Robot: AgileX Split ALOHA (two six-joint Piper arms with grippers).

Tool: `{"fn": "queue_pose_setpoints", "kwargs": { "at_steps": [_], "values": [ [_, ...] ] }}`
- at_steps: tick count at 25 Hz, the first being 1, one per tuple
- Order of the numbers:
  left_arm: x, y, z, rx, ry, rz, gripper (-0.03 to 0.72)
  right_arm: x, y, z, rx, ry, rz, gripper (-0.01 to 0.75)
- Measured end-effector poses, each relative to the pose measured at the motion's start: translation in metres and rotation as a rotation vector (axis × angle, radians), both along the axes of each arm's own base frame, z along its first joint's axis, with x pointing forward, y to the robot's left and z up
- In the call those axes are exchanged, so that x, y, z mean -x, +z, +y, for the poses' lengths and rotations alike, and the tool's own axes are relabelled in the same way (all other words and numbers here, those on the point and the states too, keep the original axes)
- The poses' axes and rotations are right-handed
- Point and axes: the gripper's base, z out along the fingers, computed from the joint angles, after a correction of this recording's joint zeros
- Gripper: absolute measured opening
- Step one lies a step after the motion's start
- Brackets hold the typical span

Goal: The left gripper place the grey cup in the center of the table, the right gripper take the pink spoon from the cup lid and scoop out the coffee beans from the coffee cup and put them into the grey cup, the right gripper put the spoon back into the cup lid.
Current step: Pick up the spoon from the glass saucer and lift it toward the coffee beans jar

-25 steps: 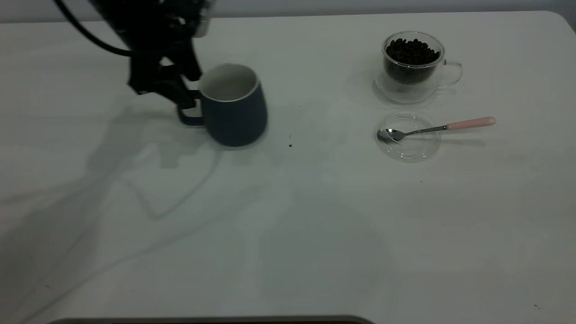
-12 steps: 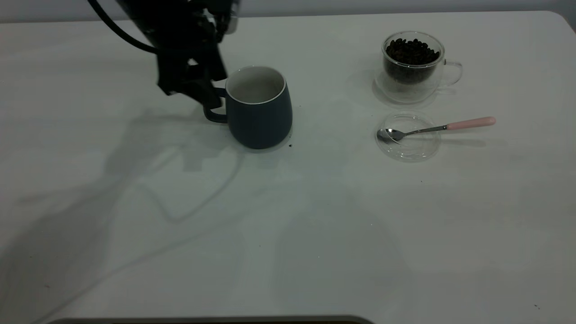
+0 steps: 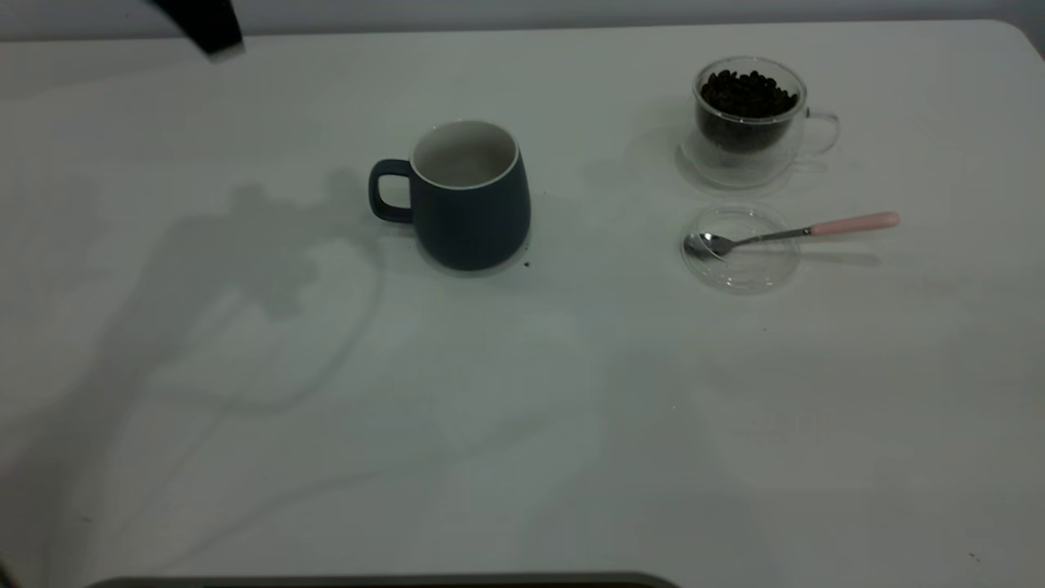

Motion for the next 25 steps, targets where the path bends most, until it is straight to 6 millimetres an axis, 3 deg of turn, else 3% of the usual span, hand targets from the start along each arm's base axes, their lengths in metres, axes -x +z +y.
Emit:
{"fn": "queue_pose_setpoints", "kwargs": {
  "at_steps": [6,10,13,17,25],
  "values": [
    [0.051,0.087,0.017,-0.013,0.321,0.008,0.565,0.000,0.000,0.000,0.000,0.000,0.000,0.579],
    [0.080,0.132,0.028,0.021,0.480,-0.111,0.565,0.000,0.000,0.000,0.000,0.000,0.000,0.579],
    [0.109,0.152,0.038,0.038,0.551,-0.171,0.565,0.000,0.000,0.000,0.000,0.000,0.000,0.579],
    [0.153,0.149,0.050,0.028,0.603,-0.172,0.565,0.000,0.000,0.000,0.000,0.000,0.000,0.579],
    [0.234,0.070,0.068,-0.063,0.761,0.037,0.565,0.000,0.000,0.000,0.000,0.000,0.000,0.579]
  ]
}}
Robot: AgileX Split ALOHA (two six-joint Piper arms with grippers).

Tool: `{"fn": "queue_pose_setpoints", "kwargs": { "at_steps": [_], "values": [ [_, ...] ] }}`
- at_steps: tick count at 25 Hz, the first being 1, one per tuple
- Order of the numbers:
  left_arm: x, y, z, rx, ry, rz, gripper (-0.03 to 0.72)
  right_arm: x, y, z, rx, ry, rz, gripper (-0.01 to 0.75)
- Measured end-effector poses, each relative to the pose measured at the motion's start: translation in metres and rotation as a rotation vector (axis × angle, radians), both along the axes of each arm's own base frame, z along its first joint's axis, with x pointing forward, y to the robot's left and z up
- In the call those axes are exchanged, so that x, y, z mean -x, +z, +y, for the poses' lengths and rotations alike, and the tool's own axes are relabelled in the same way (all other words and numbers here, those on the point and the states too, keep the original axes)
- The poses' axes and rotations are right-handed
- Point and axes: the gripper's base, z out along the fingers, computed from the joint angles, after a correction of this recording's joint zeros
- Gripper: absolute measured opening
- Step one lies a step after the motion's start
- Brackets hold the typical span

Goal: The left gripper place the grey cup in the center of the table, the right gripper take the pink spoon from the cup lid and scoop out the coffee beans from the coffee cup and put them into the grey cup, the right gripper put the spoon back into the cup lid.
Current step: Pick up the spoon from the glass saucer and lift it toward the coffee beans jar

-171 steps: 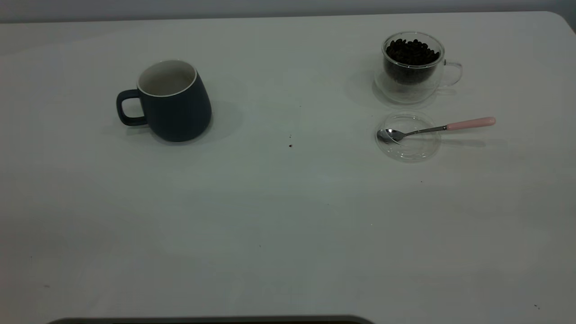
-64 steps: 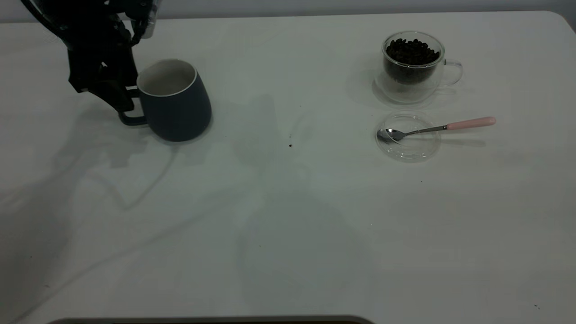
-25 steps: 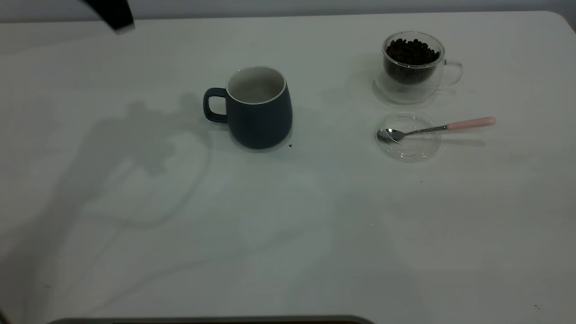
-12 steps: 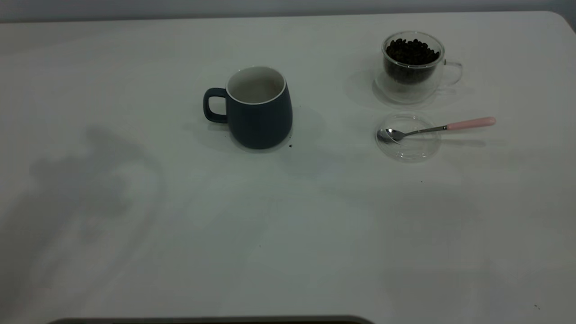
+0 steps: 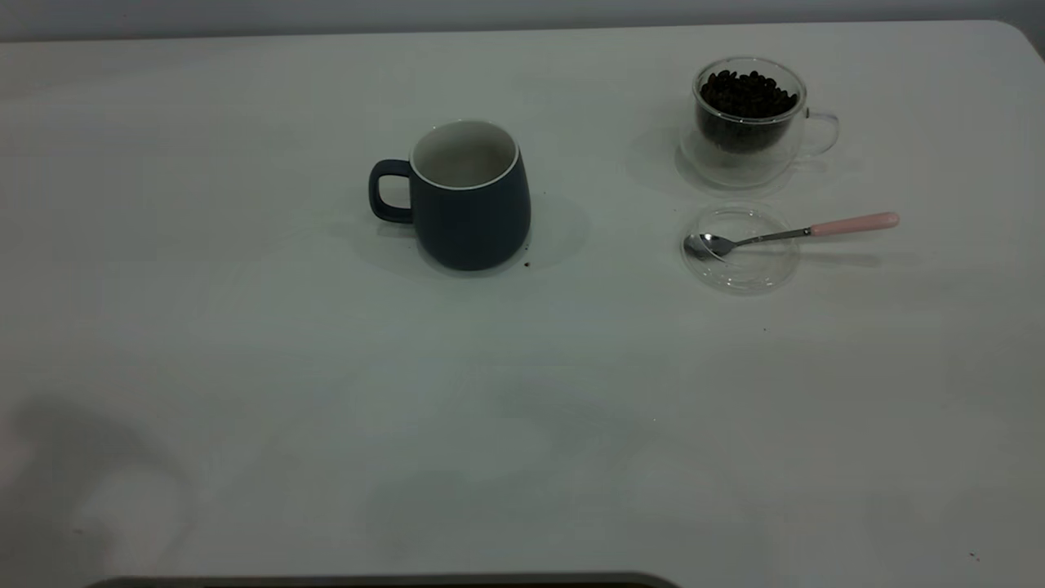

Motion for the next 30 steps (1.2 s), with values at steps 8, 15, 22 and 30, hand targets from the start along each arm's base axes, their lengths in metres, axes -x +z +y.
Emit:
{"fn": "queue_pose_setpoints", "kwargs": {
  "at_steps": [8,15,22,30],
  "values": [
    [0.064,-0.049,0.014,0.016,0.061,-0.015,0.565,0.000,0.000,0.000,0.000,0.000,0.000,0.579],
    [0.098,-0.040,0.020,0.096,0.076,-0.229,0.565,0.000,0.000,0.000,0.000,0.000,0.000,0.579],
    [0.133,-0.030,0.028,0.163,0.071,-0.480,0.565,0.000,0.000,0.000,0.001,0.001,0.000,0.579],
    [0.167,-0.030,0.034,0.199,0.131,-0.716,0.565,0.000,0.000,0.000,0.000,0.000,0.000,0.579]
  ]
}}
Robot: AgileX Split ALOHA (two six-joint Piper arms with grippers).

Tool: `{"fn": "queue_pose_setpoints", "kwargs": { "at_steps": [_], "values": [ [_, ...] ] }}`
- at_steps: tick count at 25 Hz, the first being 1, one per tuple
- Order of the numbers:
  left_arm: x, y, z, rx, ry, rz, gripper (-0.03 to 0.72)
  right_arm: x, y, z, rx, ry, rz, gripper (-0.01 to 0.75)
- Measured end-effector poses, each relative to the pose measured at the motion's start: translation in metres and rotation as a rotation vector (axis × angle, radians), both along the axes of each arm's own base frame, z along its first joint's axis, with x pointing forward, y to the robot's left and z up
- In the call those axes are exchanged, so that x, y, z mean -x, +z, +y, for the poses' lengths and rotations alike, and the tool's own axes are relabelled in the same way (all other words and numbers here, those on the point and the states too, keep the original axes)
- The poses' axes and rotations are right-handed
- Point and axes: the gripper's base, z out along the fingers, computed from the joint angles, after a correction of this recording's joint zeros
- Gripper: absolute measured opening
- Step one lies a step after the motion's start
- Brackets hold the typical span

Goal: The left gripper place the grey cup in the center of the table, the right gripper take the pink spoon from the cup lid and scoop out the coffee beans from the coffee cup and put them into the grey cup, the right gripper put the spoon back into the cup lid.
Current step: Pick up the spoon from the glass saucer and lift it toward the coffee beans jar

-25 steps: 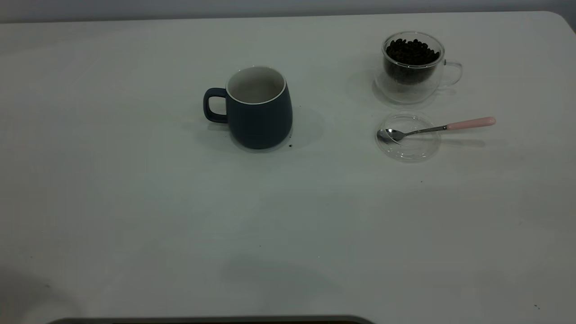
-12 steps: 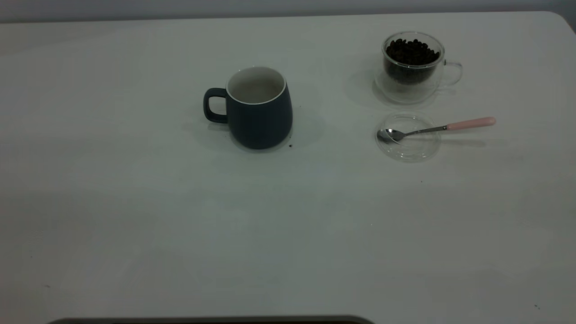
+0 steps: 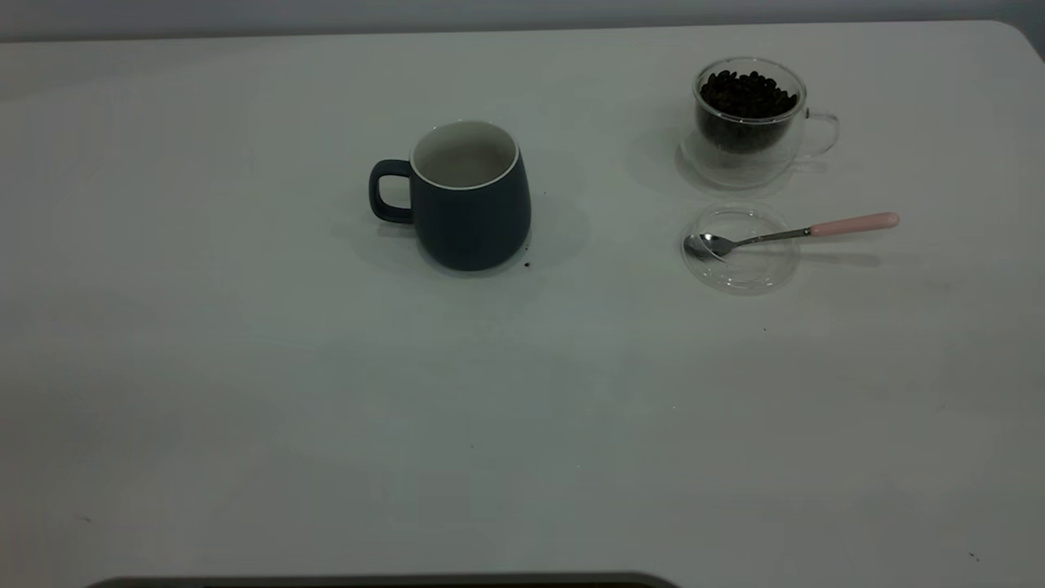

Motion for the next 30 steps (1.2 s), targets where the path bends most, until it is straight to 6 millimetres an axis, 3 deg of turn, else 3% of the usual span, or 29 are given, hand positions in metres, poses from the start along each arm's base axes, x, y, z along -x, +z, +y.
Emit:
{"fn": "queue_pose_setpoints", "kwargs": {
  "at_steps": [6,30],
  "values": [
    [0.0034,-0.0008,-0.0009,0.004,0.088,-0.014,0.565,0.0000,0.0000,0.0000,0.000,0.000,0.000,0.579],
    [0.0034,-0.0008,-0.0009,0.004,0.088,-0.014,0.565,-0.0001,0.0003,0.0026,-0.019,0.022,0.000,0.578]
  ]
}}
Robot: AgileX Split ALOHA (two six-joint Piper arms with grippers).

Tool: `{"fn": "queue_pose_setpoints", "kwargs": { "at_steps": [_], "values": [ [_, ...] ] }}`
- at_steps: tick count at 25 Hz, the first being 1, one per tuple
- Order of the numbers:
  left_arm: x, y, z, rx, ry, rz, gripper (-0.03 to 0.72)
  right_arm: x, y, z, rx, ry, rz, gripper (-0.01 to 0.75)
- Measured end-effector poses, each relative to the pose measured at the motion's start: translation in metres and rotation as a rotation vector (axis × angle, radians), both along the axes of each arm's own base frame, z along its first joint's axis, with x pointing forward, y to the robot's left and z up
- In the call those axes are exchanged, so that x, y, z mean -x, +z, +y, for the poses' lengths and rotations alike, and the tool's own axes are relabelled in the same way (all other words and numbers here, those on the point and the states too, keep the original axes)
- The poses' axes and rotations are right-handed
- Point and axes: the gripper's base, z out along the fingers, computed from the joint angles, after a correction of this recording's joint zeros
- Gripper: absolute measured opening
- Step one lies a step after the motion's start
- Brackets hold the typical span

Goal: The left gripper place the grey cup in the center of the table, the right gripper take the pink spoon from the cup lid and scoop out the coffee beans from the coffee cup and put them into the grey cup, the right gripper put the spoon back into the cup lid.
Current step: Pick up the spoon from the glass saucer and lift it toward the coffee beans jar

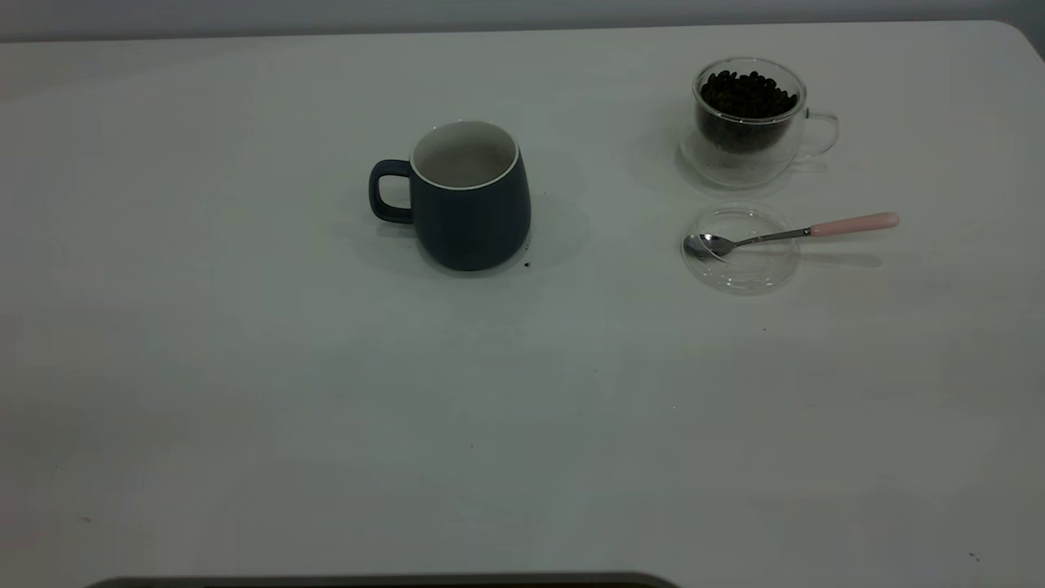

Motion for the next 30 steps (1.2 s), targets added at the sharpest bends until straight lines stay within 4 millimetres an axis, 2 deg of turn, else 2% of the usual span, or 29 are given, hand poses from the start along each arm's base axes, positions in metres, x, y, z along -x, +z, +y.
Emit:
{"fn": "queue_pose_setpoints", "kwargs": {
  "at_steps": [4,9,13,20,27,30],
  "values": [
    [0.000,0.000,0.000,0.000,0.000,0.000,0.565,-0.010,0.001,0.009,-0.032,0.108,0.059,0.577],
    [0.000,0.000,0.000,-0.001,-0.001,0.000,0.565,-0.044,0.006,0.014,-0.069,0.177,0.099,0.594],
    [0.000,0.000,0.000,-0.001,-0.001,0.001,0.565,-0.086,0.005,0.015,-0.085,0.214,0.171,0.598],
    [0.000,0.000,0.000,-0.001,-0.001,0.001,0.565,-0.176,-0.006,0.015,-0.110,0.260,0.239,0.598],
    [0.000,0.000,0.000,-0.001,-0.001,0.001,0.565,-0.261,-0.027,0.012,-0.113,0.277,0.270,0.597],
    [0.000,0.000,0.000,-0.001,-0.001,0.001,0.565,-0.294,-0.045,0.010,-0.100,0.290,0.323,0.595]
  ]
}}
